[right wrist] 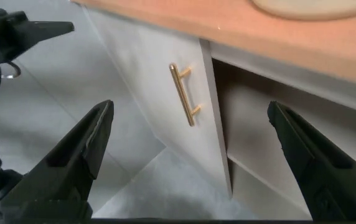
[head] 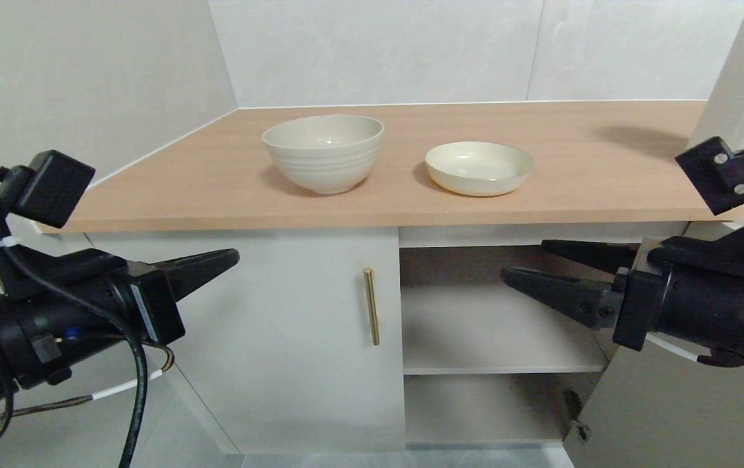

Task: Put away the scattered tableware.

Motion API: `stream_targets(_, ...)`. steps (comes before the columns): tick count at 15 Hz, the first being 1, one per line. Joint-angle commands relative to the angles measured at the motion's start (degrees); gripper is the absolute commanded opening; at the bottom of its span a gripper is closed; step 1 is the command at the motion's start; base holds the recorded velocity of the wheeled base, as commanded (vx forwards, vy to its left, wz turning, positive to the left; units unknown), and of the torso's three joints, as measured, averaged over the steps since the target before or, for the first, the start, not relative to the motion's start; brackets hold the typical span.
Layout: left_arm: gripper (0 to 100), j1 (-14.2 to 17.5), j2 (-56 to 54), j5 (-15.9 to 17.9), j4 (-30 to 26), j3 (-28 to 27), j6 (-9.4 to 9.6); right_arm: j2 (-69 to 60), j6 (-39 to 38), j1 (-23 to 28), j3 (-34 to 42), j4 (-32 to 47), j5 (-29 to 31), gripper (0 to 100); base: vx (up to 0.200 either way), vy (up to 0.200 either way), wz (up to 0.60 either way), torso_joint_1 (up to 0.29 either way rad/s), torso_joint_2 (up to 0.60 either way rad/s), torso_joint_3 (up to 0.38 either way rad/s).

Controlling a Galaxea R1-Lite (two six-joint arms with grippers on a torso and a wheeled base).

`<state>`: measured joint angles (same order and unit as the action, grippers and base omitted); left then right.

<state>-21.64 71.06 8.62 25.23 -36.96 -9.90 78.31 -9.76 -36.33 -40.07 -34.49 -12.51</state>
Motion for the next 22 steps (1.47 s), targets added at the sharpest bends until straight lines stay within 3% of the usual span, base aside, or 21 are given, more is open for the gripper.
stream_targets(1,0,0.0,0.2,0.0,0.1,0.0,-0.03,-0.1,0.1,0.0,0.2,-0.1,0.0,100,0.0,0.0,0.0,0.119,-0.34,-0.32)
stream_targets(9,0,0.0,1.6,0.1,-0.4,-0.6,-0.3,1.8,0.1,0.0,-0.1,-0.1,-0.1,100,0.0,0.0,0.0,0.151,-0.5,-0.306)
stream_targets(13,0,0.0,4.7,0.1,-1.9,-4.4,-3.55,5.7,0.2,1.3,-0.4,-5.3,0.0,100,0.0,0.0,0.0,0.141,-0.36,-0.222)
stream_targets(16,0,0.3,10.9,-0.4,-16.2,-19.0,-5.83,13.0,1.3,3.9,-9.1,-3.0,3.3,100,0.0,0.0,0.0,0.023,-0.05,-0.036)
stream_targets(17,0,0.6,13.6,-1.6,-27.0,-28.0,-6.89,14.9,1.0,4.0,-15.3,5.9,8.4,100,0.0,0.0,0.0,0.0,0.0,0.0)
stream_targets(18,0,0.6,16.1,-2.5,-35.4,-34.5,-9.09,14.9,0.5,4.0,-17.4,10.3,10.1,100,0.0,0.0,0.0,0.0,0.0,0.0)
stream_targets(19,0,0.6,17.4,-2.6,-39.9,-37.1,-11.28,13.8,-2.0,4.0,-21.6,19.8,11.9,100,0.0,0.0,0.0,0.0,0.0,0.0)
stream_targets(20,0,0.6,19.6,-3.0,-42.5,-39.2,-12.78,13.0,-4.6,4.0,-23.9,23.3,12.1,100,0.0,0.0,0.0,0.0,0.0,0.0)
stream_targets(22,0,0.6,20.9,-5.4,-42.5,-40.6,-13.13,13.4,-7.4,4.0,-26.8,26.9,15.4,100,0.0,0.0,0.0,0.0,0.0,0.0)
